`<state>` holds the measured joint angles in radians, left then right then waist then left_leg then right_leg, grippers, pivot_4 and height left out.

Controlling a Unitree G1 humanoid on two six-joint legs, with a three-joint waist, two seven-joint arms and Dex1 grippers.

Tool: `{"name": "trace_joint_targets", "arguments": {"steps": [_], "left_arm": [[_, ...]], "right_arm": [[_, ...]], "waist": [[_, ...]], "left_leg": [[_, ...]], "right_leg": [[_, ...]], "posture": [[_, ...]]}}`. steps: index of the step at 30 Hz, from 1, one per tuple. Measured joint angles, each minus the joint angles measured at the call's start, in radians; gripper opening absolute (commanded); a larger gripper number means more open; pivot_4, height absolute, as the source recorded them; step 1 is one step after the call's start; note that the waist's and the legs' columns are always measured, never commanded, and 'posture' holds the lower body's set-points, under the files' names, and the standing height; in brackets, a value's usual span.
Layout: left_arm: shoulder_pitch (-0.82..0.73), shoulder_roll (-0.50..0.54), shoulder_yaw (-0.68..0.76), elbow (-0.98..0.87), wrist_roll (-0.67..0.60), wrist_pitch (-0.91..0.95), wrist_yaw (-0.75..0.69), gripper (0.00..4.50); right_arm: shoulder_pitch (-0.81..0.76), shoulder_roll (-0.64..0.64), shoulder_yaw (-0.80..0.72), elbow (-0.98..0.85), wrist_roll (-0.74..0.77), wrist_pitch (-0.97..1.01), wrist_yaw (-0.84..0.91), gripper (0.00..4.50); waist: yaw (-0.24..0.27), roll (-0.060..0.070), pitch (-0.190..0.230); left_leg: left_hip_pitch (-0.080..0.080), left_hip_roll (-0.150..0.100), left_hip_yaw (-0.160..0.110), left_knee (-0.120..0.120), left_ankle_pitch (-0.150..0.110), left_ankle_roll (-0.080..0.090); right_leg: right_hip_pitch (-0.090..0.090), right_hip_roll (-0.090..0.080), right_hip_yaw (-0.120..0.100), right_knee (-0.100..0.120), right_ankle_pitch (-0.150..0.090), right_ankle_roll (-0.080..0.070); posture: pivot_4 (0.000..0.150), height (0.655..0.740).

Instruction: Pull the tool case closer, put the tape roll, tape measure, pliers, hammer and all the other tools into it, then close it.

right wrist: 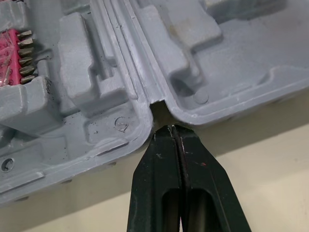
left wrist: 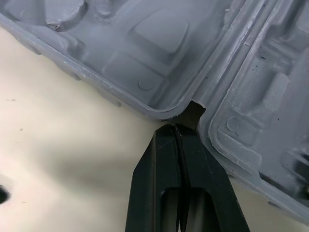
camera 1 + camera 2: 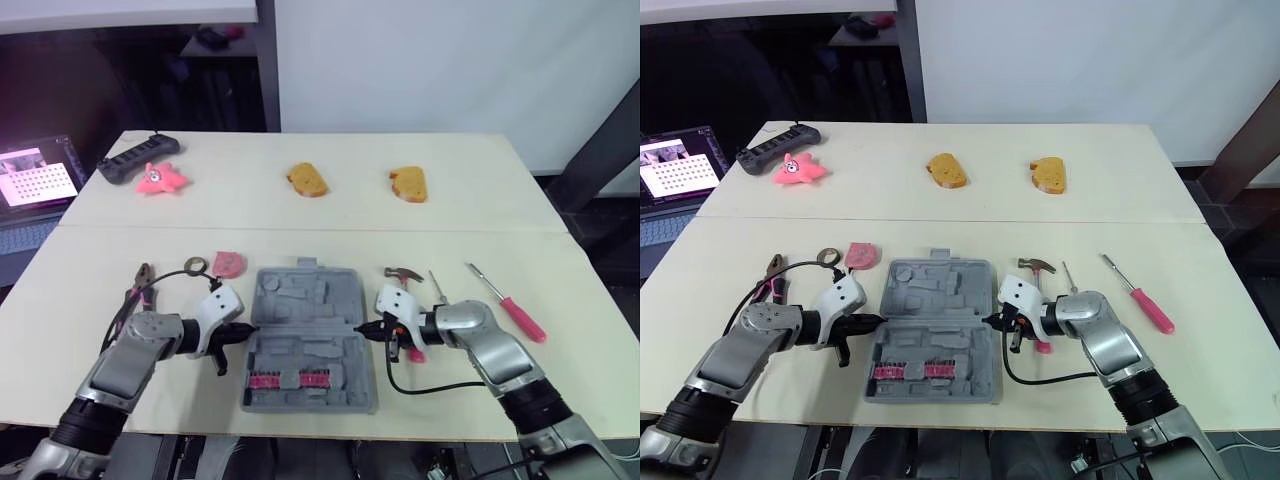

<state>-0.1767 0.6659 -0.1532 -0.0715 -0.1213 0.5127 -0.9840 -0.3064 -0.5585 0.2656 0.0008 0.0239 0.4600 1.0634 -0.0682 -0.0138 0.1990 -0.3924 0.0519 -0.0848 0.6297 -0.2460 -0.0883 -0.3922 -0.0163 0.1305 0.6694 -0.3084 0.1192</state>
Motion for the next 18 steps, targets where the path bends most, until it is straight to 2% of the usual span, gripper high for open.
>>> {"name": "trace_joint_targets", "arguments": {"steps": [18], "left_arm": [[0.062,0.023,-0.021,-0.092,-0.026,0.051,0.005,0.0]], "right_arm": [[0.09,-0.06,0.024,-0.134,0.059,0.099,-0.007,0.03]], "waist": [[-0.002,-0.001,-0.001]], "left_leg": [[0.0,0.0,0.0,0.0,0.0,0.0]], "right_leg": [[0.001,0.0,0.0,-0.001,0.0,0.0]], "posture": [[0.15,0.7377]]}}
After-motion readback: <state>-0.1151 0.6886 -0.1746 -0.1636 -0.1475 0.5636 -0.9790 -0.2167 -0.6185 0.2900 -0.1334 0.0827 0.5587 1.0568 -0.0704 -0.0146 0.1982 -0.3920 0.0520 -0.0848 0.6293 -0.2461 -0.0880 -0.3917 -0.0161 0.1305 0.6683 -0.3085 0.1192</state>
